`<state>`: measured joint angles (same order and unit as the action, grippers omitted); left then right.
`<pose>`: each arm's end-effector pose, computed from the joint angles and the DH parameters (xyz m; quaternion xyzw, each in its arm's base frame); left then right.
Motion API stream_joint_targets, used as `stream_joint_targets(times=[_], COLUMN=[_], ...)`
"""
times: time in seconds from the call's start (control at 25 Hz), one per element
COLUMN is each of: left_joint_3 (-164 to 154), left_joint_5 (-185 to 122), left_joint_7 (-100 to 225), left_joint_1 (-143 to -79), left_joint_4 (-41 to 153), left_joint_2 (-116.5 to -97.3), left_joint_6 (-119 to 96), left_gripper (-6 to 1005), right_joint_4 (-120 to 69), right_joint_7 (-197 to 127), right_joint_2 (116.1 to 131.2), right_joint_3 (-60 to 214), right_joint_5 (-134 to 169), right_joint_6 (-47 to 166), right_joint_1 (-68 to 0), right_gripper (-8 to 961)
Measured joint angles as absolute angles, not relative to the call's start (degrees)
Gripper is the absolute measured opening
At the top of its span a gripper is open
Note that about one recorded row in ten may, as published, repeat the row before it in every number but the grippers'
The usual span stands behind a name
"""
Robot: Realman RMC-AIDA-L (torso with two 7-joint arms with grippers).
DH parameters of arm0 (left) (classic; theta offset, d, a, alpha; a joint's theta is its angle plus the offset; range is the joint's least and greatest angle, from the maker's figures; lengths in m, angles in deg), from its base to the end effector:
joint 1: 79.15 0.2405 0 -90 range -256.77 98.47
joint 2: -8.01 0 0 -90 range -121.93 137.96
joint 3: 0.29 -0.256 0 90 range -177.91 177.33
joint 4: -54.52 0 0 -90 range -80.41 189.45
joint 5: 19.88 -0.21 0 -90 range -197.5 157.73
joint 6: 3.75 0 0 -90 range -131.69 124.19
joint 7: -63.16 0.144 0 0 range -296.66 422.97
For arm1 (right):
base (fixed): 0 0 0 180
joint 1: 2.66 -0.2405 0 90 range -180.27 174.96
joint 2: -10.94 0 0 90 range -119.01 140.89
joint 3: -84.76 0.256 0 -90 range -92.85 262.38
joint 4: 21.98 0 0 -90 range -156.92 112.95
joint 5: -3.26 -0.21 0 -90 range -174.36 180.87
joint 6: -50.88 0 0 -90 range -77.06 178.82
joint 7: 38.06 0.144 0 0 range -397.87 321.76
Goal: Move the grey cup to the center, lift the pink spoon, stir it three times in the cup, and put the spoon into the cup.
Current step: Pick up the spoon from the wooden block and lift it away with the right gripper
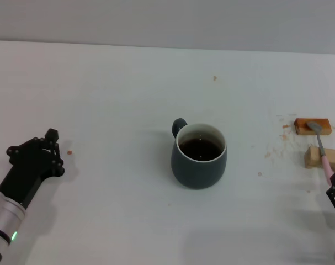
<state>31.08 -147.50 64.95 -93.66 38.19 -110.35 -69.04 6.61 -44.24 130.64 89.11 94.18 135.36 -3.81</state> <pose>-0.3427 0.2621 -0.0608 -0.7700 -0.2113 -0.2262 0.5579 0.3405 0.1580 -0.0683 -0.6340 0.3322 0.2899 0.6354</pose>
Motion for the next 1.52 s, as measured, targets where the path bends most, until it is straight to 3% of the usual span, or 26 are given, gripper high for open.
stream_joint_targets(times=[1.52], left_joint_3=[32.8], left_joint_5=[-147.5], left_joint_7=[64.9], left_joint_1=[-92.2], left_joint_4=[38.2], left_joint_2=[-110.46], left_joint_6=[-72.6], left_gripper=[-2], right_joint_4=[5.9], right_joint_7=[-43.9], right_joint_2=[130.49], right_joint_3=[89.2], right_joint_5=[92.3], right_joint_6=[128.0], right_joint_1=[-8.6], right_gripper=[792])
